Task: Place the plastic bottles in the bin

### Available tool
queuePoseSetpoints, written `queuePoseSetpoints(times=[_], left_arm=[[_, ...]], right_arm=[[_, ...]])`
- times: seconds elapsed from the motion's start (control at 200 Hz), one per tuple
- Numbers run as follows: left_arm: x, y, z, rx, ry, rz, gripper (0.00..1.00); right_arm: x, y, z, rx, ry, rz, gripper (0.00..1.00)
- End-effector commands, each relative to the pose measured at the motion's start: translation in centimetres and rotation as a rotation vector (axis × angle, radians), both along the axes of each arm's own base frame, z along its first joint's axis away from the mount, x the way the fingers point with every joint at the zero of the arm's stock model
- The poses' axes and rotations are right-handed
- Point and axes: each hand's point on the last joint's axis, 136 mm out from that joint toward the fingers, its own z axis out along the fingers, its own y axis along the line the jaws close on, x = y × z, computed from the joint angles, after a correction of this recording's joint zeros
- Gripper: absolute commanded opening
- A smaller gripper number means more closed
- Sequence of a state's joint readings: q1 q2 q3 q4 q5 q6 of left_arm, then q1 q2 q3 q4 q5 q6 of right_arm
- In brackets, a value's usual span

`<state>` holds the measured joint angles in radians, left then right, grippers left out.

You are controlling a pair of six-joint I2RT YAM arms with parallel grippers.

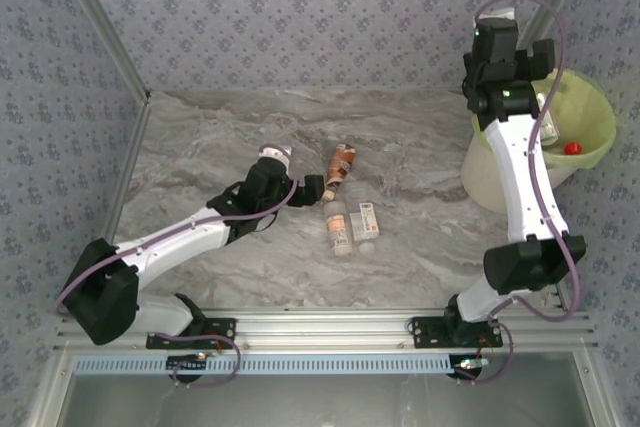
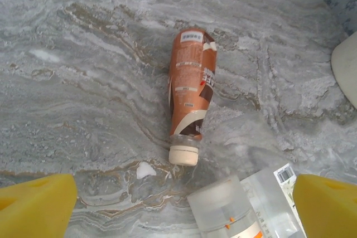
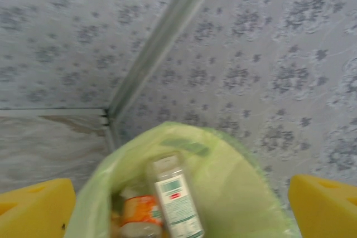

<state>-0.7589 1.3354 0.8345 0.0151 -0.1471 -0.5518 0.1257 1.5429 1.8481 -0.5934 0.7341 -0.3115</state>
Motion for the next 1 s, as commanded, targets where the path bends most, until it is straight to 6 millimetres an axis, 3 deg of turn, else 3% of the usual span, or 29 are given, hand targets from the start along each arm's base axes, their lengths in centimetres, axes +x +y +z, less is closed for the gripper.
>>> queuePoseSetpoints(times=[0.0,0.2,0.415,0.565,0.899,0.994], left_arm=[[0.5,0.4,0.2,0.01,0.032,0.048,1.0],[0.3,0.8,-1.7,0.051,0.157,0.103,1.0],[-1.4,-0.8,-4.0,0.084,0.264,0.068,0.99],[-2.1,0.0,-5.8,0.11,0.32,0.128,0.99],[-1.7,3.8,-5.5,0.133,0.274,0.308,0.99],[-1.7,4.5,-5.5,0.133,0.268,0.331,0.99]], right_arm=[[-1.0,3.2,-2.2,0.158,-0.005,0.096,1.0],[-2.0,6.9,-6.3,0.376,0.007,0.166,1.0],[-2.7,11.0,-11.6,0.706,0.012,0.249,1.0],[-3.4,15.0,-16.6,0.9,0.126,0.35,1.0],[-5.8,24.1,-26.0,0.96,0.521,0.472,1.0],[-6.3,25.6,-28.9,0.939,0.61,0.445,1.0]])
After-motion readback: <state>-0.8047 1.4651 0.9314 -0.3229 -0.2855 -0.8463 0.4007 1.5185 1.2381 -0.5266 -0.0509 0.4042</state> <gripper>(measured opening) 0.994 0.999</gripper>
